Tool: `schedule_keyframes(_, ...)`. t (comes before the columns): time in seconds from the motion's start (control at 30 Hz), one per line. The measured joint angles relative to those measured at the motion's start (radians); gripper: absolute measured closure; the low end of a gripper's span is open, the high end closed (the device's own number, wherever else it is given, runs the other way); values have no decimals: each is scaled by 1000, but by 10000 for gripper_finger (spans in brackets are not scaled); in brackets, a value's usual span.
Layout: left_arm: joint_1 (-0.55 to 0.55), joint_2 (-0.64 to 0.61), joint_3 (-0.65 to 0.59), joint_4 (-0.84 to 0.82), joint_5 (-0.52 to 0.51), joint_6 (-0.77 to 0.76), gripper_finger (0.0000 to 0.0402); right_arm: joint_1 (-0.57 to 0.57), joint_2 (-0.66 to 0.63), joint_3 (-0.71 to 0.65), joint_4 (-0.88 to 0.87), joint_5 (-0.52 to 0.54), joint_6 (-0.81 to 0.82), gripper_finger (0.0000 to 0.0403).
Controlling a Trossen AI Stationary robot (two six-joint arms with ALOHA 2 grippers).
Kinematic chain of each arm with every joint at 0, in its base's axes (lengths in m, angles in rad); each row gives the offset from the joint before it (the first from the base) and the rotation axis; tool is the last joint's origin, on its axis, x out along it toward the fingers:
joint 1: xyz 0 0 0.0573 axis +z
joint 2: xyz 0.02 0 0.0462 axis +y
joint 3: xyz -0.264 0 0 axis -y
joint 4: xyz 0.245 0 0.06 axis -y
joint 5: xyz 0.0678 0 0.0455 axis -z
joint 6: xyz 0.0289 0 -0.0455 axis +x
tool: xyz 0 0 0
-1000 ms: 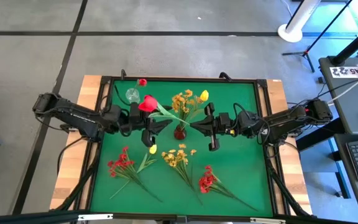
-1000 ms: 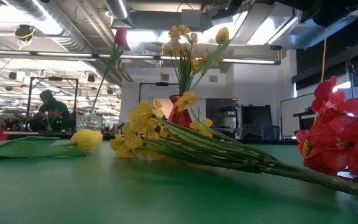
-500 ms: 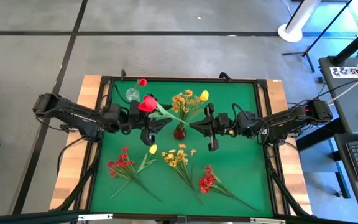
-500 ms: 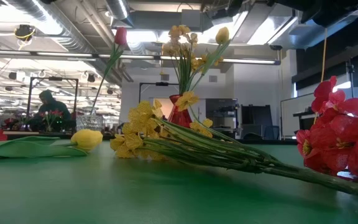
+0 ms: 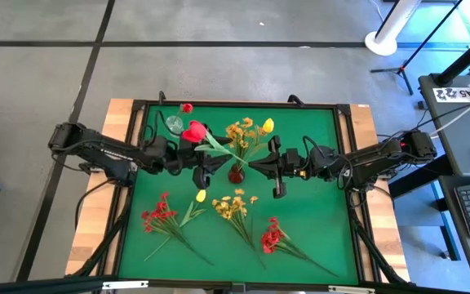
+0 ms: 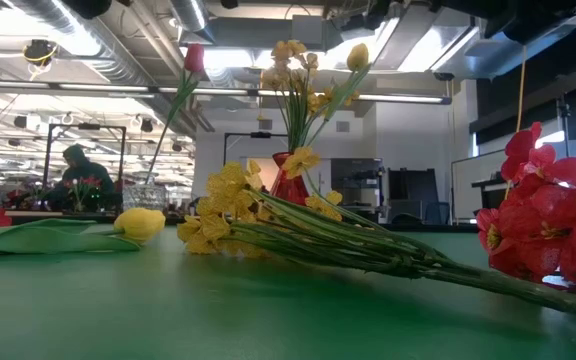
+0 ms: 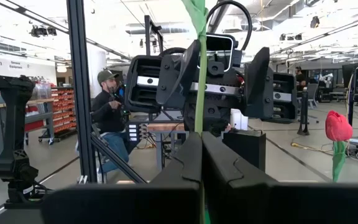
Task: Sort flowers into vase by color
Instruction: Put the red flower into the transparent vase
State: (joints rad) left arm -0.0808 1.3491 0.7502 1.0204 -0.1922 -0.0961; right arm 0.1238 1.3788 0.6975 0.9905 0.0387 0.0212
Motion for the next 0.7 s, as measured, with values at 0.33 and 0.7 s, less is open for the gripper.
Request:
schedule_keyframes(0.33,1,0,0,6,-3,0,211,0,0,0,0,0,0,403)
schedule_keyframes(0.7,0,0,0,1,-3,-2,382,0,0,0,-12,2,0,403)
